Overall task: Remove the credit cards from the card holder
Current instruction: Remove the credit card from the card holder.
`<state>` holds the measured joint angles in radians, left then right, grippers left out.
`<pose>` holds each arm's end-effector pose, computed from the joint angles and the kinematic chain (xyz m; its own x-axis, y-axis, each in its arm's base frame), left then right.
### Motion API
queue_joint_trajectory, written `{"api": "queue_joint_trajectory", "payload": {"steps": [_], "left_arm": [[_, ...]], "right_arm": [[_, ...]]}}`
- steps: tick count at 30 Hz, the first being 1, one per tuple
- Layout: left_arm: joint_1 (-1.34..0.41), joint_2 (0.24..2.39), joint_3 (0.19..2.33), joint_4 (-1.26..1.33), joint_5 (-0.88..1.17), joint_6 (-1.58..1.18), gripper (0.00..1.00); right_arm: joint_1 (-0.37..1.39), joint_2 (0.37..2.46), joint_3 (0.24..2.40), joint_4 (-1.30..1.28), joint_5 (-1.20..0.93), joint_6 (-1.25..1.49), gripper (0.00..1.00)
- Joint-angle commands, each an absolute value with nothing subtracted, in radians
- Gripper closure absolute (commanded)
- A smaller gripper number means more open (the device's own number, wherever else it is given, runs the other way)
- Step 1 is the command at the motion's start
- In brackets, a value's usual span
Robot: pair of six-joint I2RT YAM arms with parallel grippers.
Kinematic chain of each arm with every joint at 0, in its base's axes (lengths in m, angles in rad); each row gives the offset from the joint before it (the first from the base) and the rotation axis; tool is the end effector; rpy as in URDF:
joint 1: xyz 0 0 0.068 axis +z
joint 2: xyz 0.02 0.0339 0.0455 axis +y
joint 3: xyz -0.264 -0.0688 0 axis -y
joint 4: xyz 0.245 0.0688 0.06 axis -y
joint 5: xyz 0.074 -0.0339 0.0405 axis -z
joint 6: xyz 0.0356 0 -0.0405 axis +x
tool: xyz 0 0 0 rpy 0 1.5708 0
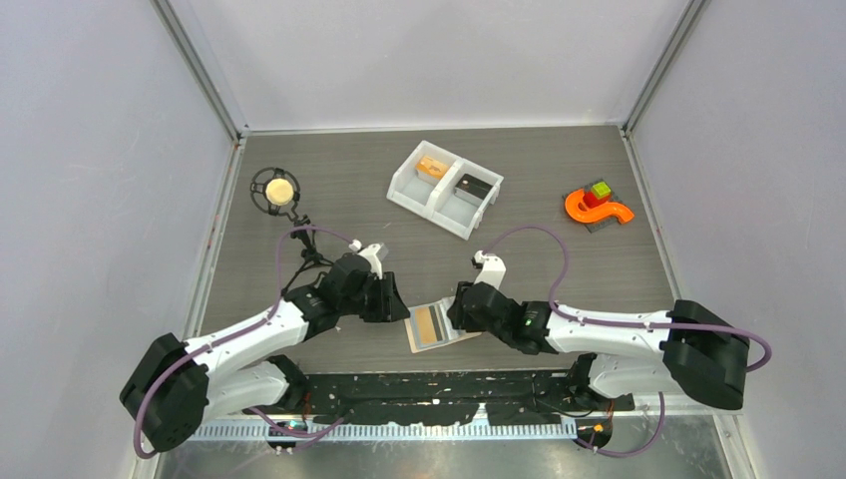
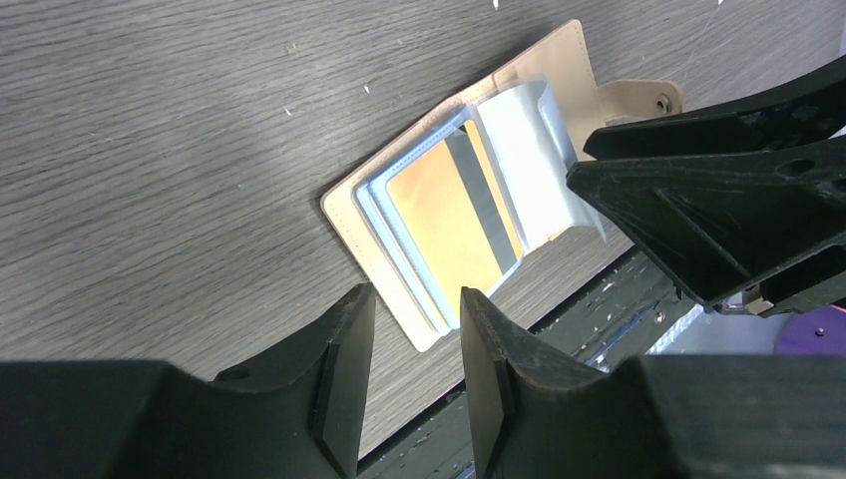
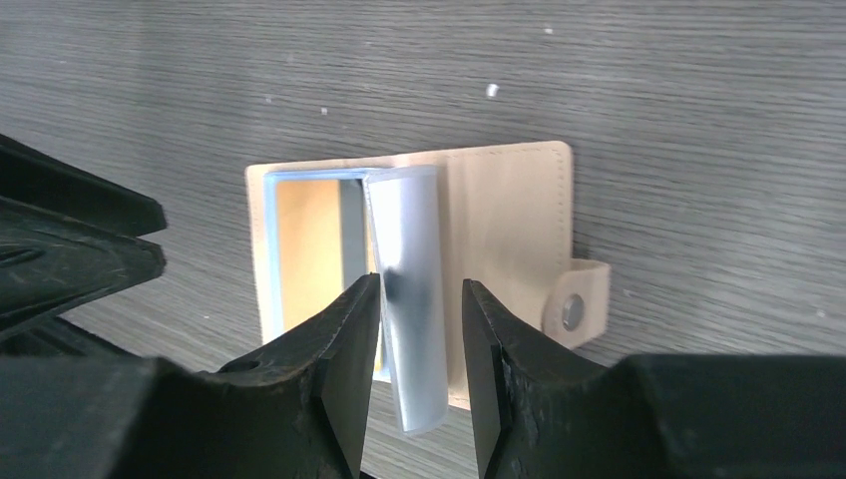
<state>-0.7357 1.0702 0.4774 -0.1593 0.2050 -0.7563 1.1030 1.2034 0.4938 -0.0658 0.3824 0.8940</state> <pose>0.1505 -0.1460 0.1836 -0.8949 -0.0961 -0.4357 0.2105 0.7700 -0.6023 0.1140 0.1962 0.1709 -0.7496 0.1203 -0.6509 -0.1973 0.8981 0.3931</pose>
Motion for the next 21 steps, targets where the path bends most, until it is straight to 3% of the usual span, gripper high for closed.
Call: {"api": "queue_joint_trajectory", "payload": {"steps": [1, 14, 21], "left_arm": [[-0.751, 1.099, 0.522, -0.092, 0.231, -0.766, 0.61], [-0.769, 1.191, 0.537, -0.006, 0.286, -0.779, 0.62], [-0.769, 1.235, 0.53, 0.042, 0.302, -0.782, 0.62]], "right_arm": [[1.101, 1.16, 0.478, -0.136, 0.47, 0.916, 0.57], [1.101, 1.001, 0.563, -0.332, 0.491, 0.891, 0.57], [1.114, 0.982, 0.594, -0.135, 0.291, 0.793, 0.63]]}}
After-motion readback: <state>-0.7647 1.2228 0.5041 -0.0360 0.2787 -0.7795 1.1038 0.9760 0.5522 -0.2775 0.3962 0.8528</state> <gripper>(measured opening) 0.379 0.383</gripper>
